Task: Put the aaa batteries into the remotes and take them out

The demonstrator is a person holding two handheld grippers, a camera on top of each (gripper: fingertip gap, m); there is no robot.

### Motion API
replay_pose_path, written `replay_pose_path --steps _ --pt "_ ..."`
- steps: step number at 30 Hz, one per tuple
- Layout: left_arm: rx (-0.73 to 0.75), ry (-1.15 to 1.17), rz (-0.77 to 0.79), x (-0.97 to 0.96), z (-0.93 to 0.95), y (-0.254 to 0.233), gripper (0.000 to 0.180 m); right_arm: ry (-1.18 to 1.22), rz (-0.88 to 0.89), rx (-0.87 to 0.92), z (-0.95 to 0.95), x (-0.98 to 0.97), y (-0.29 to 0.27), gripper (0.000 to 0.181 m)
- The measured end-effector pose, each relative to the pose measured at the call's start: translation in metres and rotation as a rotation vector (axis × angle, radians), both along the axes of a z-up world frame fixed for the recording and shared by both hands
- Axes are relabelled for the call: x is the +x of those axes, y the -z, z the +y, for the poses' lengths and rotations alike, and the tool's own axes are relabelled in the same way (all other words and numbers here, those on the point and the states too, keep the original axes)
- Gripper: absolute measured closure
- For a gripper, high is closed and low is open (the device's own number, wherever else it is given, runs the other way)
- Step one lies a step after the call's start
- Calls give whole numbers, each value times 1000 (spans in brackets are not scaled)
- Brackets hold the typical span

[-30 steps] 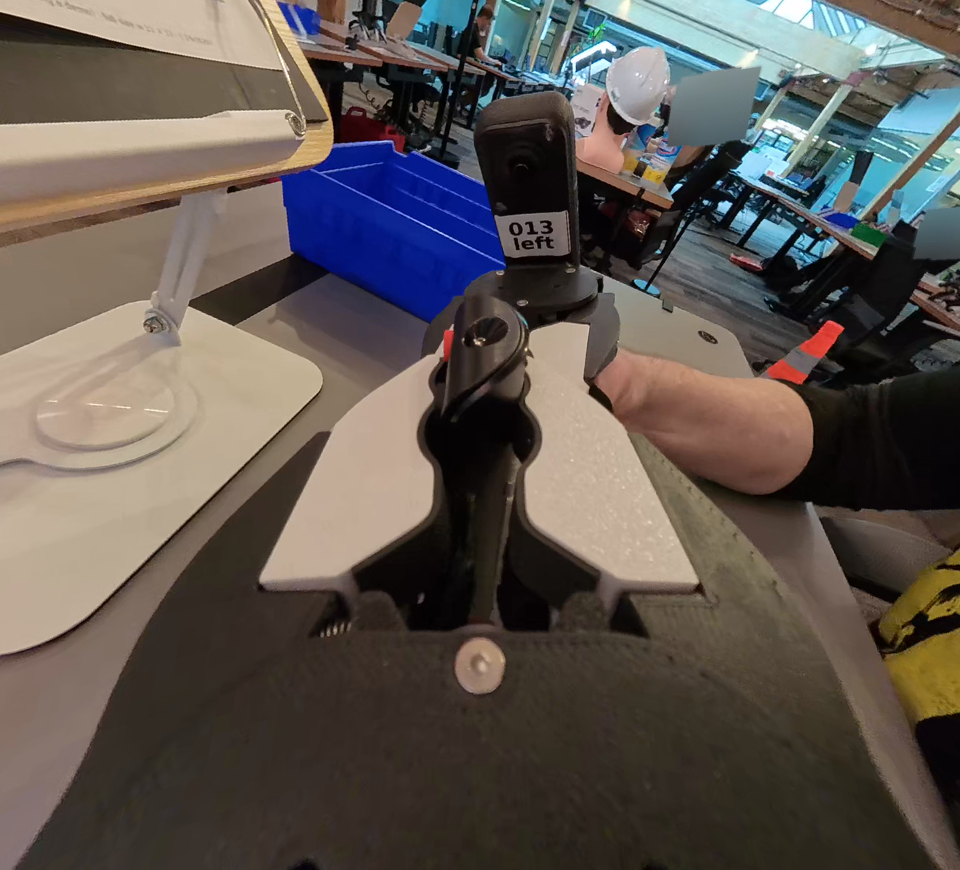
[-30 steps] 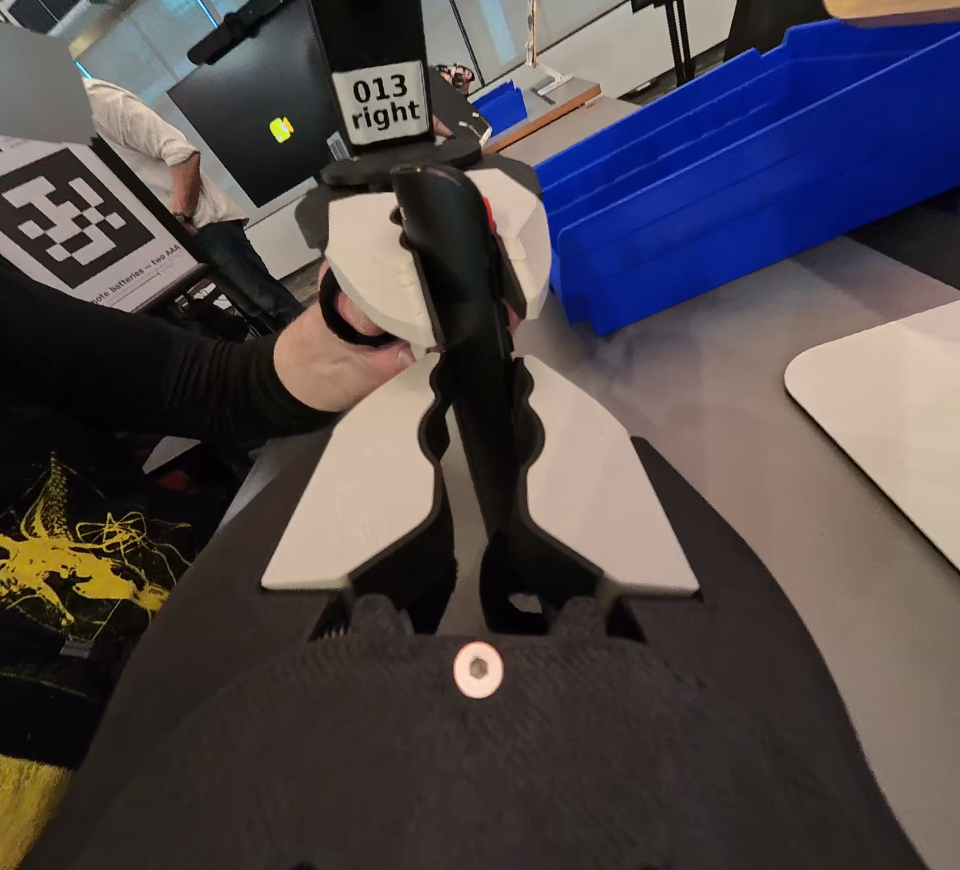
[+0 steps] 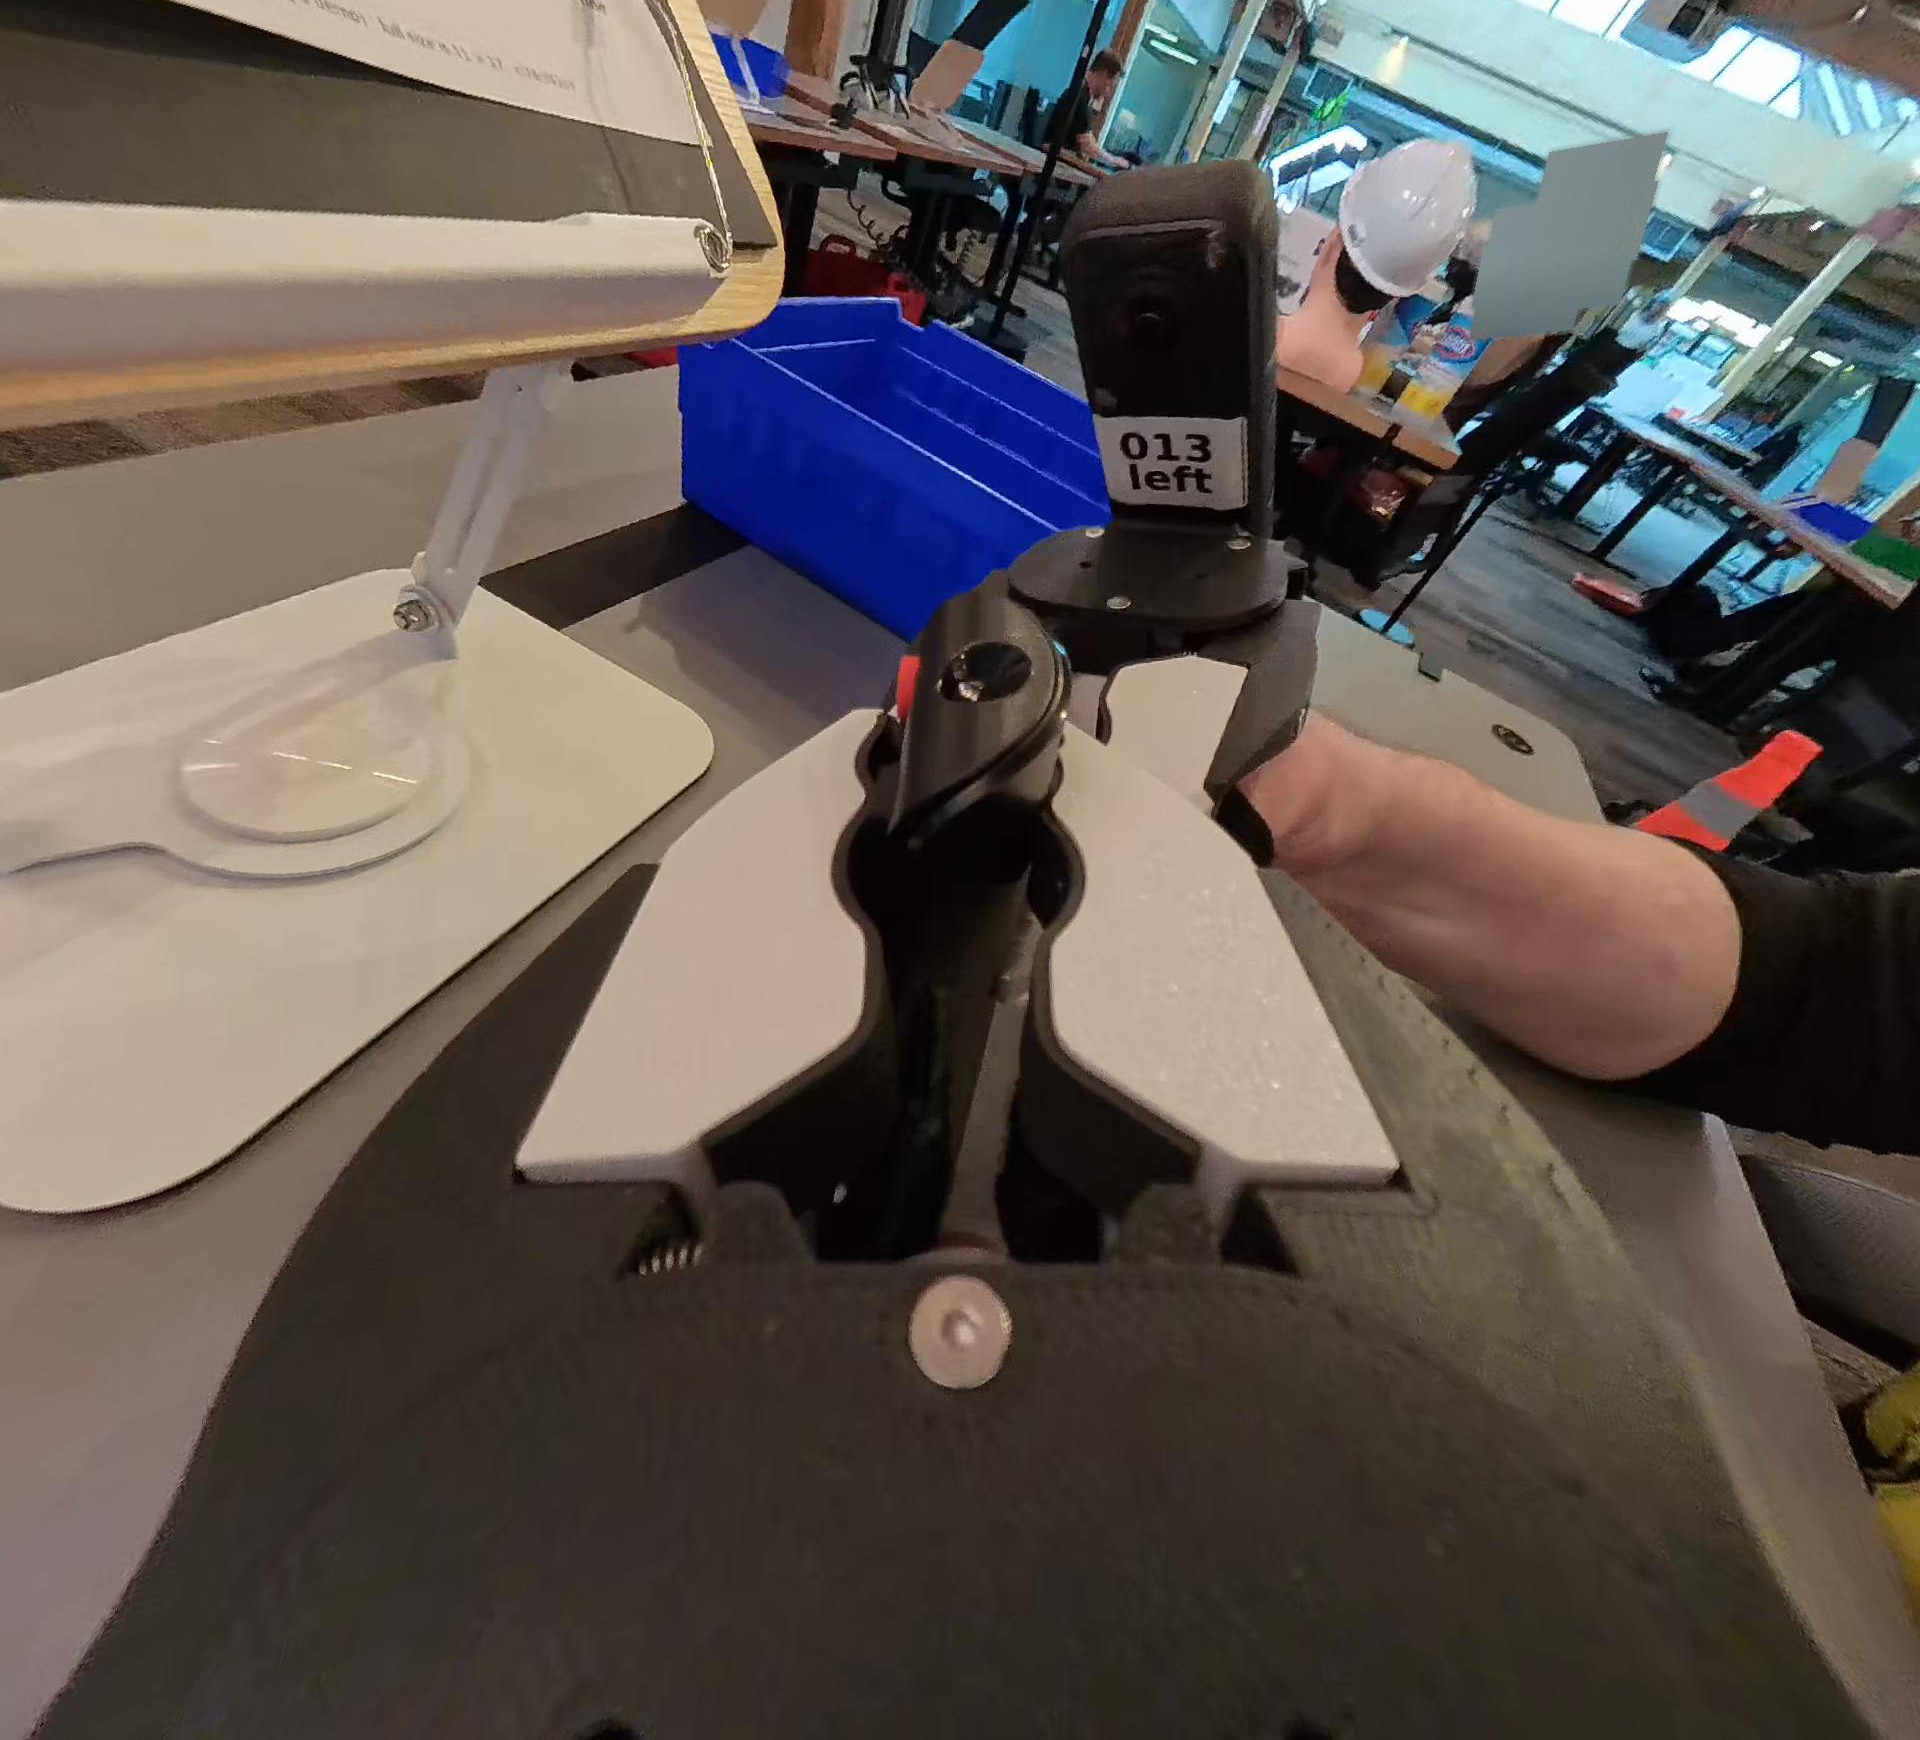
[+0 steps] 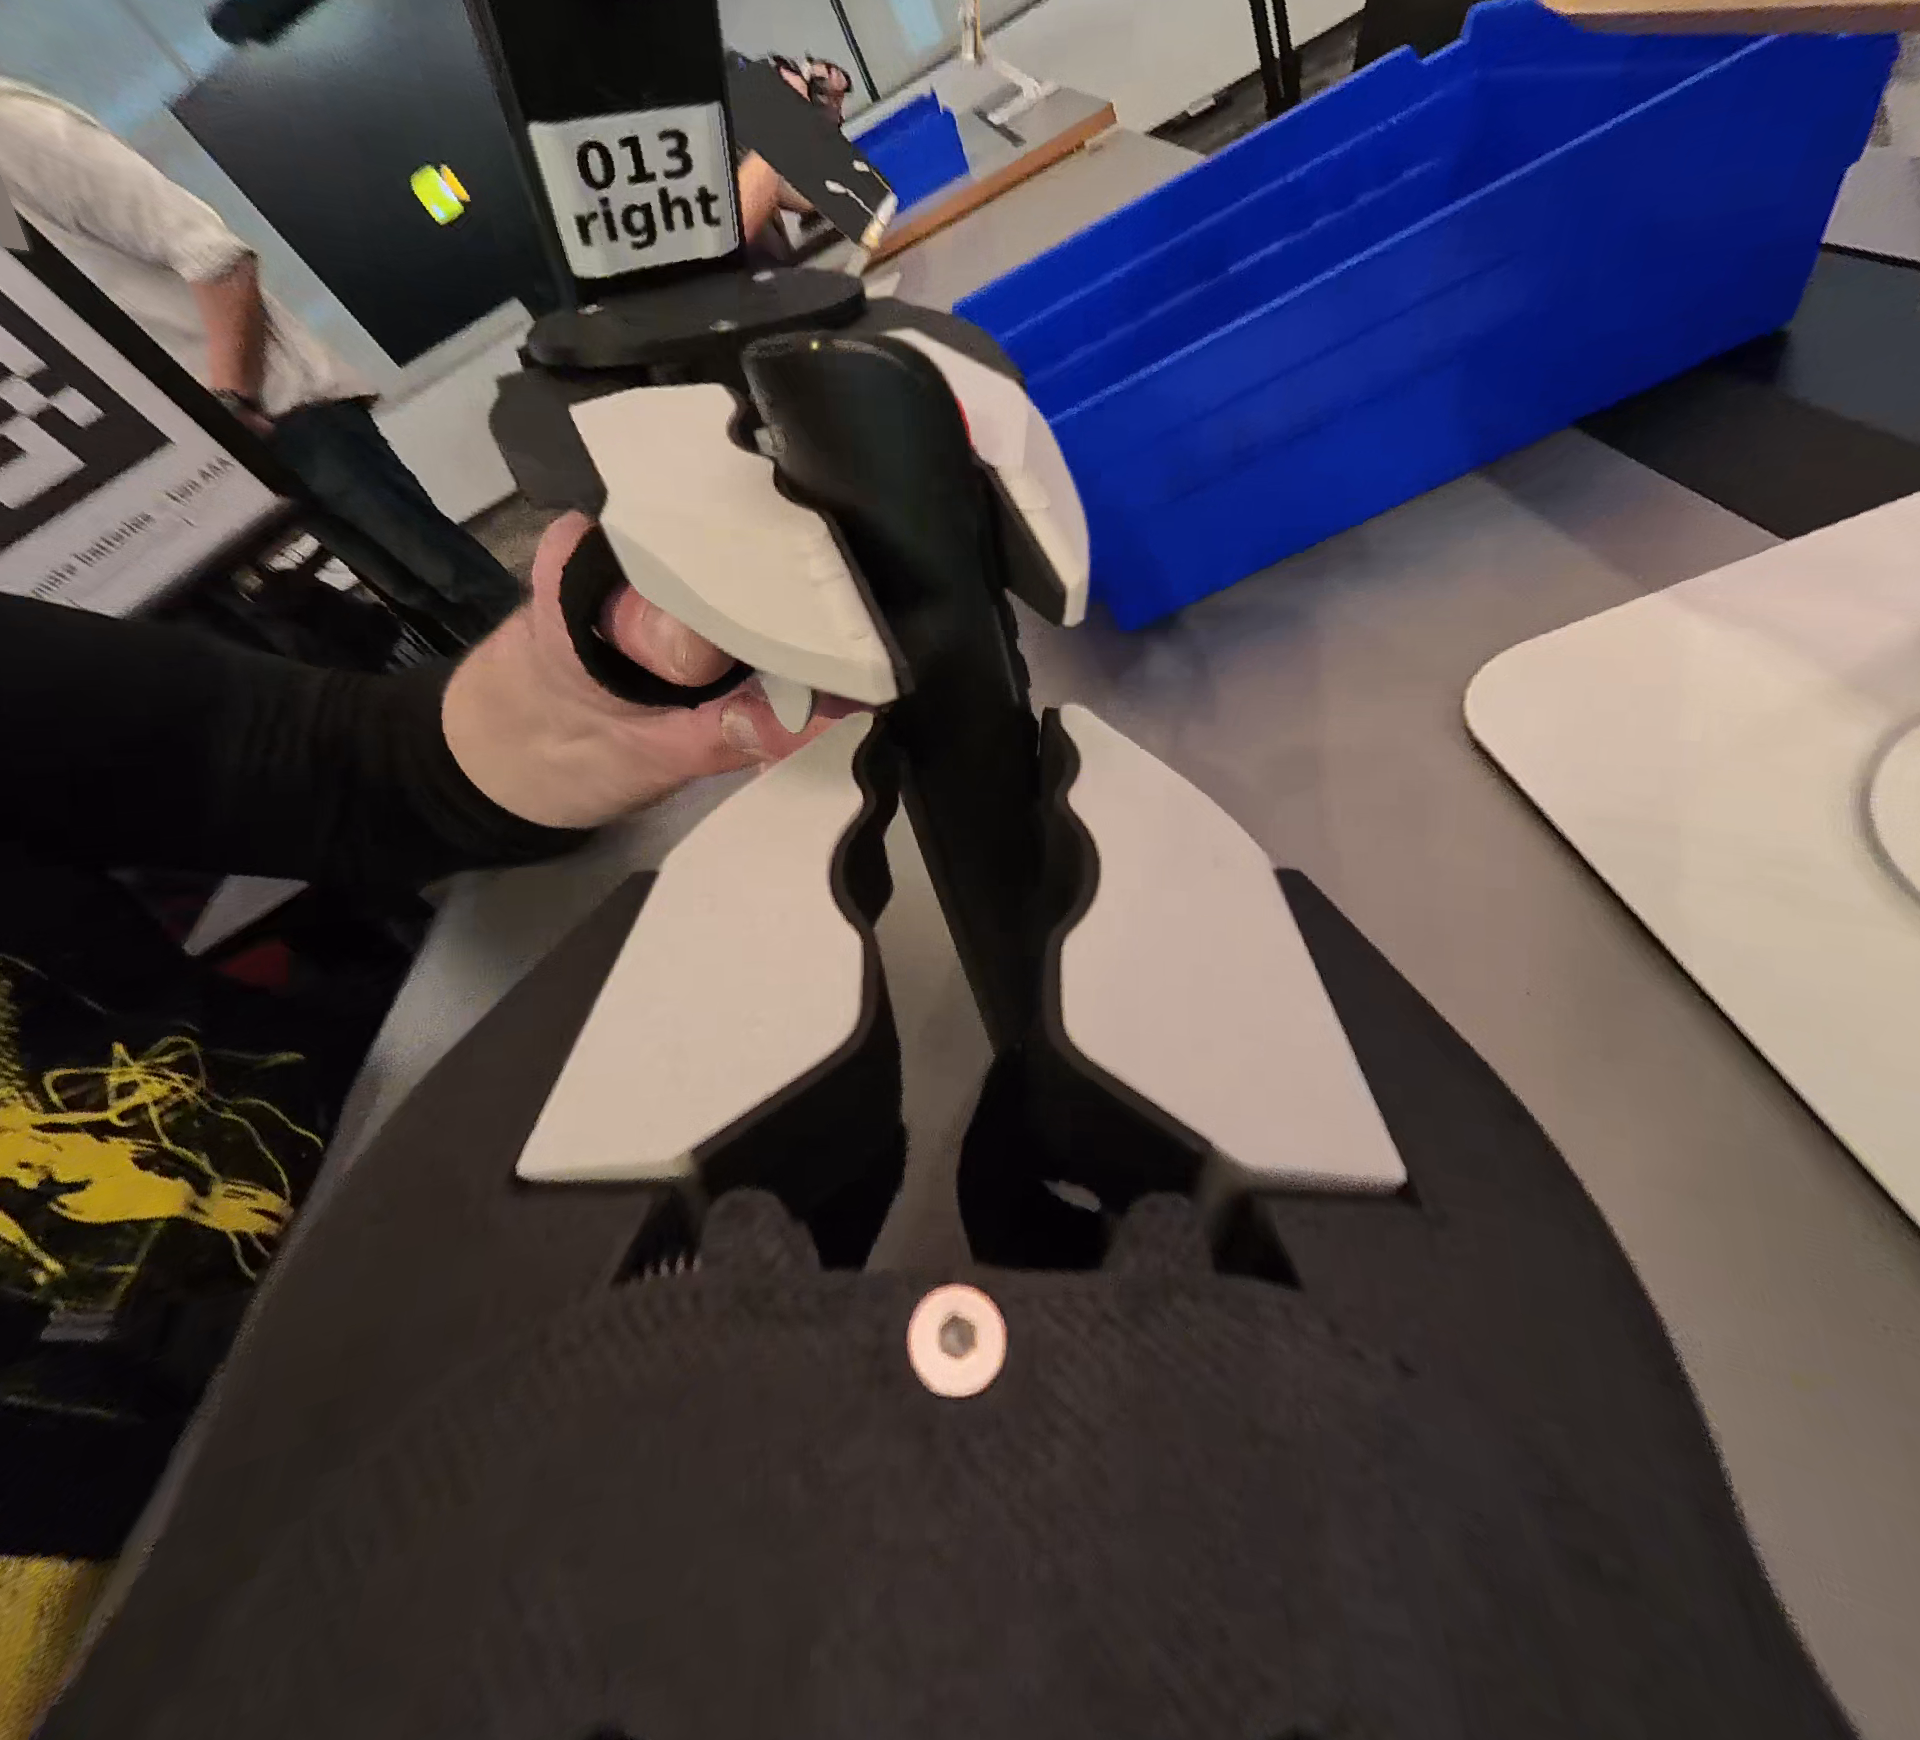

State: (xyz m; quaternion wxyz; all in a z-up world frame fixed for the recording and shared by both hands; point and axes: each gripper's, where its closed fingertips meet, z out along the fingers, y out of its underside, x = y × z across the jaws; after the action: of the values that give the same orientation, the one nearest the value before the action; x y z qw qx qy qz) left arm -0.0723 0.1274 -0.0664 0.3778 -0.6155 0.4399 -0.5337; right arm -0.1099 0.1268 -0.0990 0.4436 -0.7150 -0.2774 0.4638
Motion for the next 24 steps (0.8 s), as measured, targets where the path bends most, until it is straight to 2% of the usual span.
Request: replay_pose_path --steps 2,6,8,10,13,16,18,24 --pt "2 -10 -1 2 0 4 157 -2 -119 31 0 2 8 152" --pt "26 -1 25 4 -4 5 158 -32 -214 83 -4 3 11 152" --pt "-13 17 20 4 -3 9 157 -38 -247 78 -4 3 16 152" --pt "-43 13 -20 2 2 7 157 -22 -195 113 0 2 11 151" --pt "-35 10 -35 3 2 2 157 -39 -6 73 0 5 -2 153" --pt "-56 21 -66 1 3 -4 157 -43 103 66 0 7 -12 153" --pt "-61 18 -65 -1 4 -5 157 -32 129 43 2 12 -12 160" --pt "-19 -5 -47 3 3 -2 157 -40 98 -13 1 8 -6 157"
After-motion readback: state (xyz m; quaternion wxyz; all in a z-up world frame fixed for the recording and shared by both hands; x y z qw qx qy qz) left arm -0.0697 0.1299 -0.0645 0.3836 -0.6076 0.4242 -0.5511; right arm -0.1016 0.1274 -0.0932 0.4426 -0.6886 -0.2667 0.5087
